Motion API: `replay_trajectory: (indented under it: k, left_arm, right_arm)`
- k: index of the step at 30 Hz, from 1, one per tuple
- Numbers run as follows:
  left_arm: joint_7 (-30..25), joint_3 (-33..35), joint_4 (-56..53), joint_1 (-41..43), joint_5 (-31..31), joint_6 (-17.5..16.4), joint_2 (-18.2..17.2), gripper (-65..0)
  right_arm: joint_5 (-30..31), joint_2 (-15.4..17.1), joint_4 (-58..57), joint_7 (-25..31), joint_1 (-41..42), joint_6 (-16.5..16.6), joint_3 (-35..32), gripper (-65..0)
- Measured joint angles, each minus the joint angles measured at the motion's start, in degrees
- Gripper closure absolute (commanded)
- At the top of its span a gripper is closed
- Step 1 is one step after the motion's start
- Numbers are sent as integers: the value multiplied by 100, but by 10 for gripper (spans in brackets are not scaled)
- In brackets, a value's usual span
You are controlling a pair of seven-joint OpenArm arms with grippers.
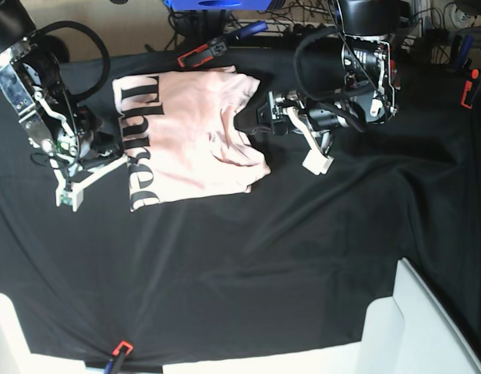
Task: Fold the T-shirt properly
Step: 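Lower the left gripper onto the folded shirt edge and grasp it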
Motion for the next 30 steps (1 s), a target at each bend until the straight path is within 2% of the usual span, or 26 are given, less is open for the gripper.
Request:
replay_trajectory:
  k: [9, 23, 30]
  left_arm:
    - [46, 42, -452, -378, 42, -9, 317, -635]
    - [-20, 1419, -1462, -1200, 9, -11, 251, -635]
    - [-26, 1499, -1711, -1309, -66, -15, 258, -632]
  right_arm:
    - [2, -15, 4, -7, 9, 0, 0, -3]
    - [22, -9, 13, -9, -4, 0, 0, -3]
    - [22, -11, 13, -15, -4, 0, 0, -3]
